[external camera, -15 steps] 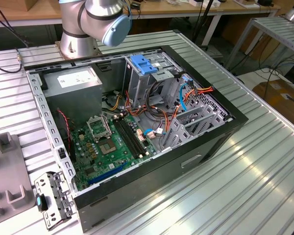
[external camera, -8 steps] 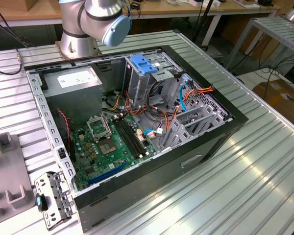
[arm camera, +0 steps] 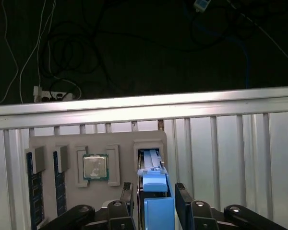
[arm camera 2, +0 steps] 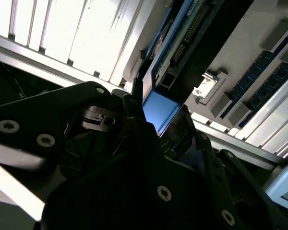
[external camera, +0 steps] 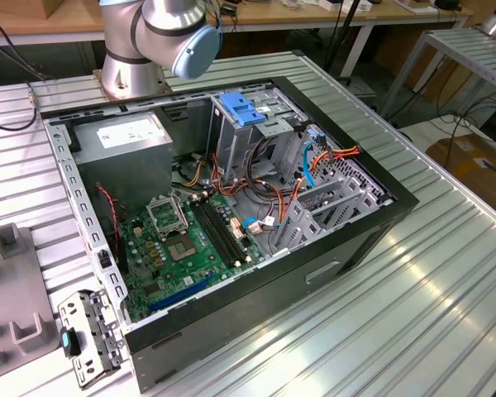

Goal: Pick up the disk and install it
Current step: 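Pick up the disk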

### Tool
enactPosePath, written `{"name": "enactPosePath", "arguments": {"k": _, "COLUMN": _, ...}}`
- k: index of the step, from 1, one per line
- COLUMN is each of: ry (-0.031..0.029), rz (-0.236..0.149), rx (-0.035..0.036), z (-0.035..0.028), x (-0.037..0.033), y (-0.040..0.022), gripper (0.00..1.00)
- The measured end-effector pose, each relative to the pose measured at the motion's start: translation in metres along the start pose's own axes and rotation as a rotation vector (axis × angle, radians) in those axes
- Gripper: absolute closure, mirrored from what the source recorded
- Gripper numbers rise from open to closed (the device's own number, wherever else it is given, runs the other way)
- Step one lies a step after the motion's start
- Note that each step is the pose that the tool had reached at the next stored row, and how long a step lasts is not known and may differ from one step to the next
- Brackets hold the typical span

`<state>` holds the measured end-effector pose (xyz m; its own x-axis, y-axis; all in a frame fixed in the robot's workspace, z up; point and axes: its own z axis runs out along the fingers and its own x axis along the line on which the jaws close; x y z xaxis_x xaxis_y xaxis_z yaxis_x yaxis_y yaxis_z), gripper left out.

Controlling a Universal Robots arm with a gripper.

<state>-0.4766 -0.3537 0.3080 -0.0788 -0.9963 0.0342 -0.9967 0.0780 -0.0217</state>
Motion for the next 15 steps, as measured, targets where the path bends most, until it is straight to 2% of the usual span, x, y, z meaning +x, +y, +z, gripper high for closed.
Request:
{"name": "enactPosePath", "arguments": {"k": 5, "ry": -0.0001, "rz": -0.002, "rx": 0.0009, "z": 0.0048, "x": -0.0001, "y": 0.0000, "gripper": 0.53}}
{"name": "enactPosePath", "arguments": {"k": 8, "ry": -0.0010, "rz": -0.042, "rx": 0.0031, "z": 0.0084, "x": -0.0003, "y": 0.0001, "gripper": 0.53}}
{"name": "enactPosePath", "arguments": {"k": 15, "ry": -0.0010, "rz": -0.046, "rx": 0.0036, "z": 0.0111, "x": 0.0000, "y": 0.0001, "gripper": 0.53}}
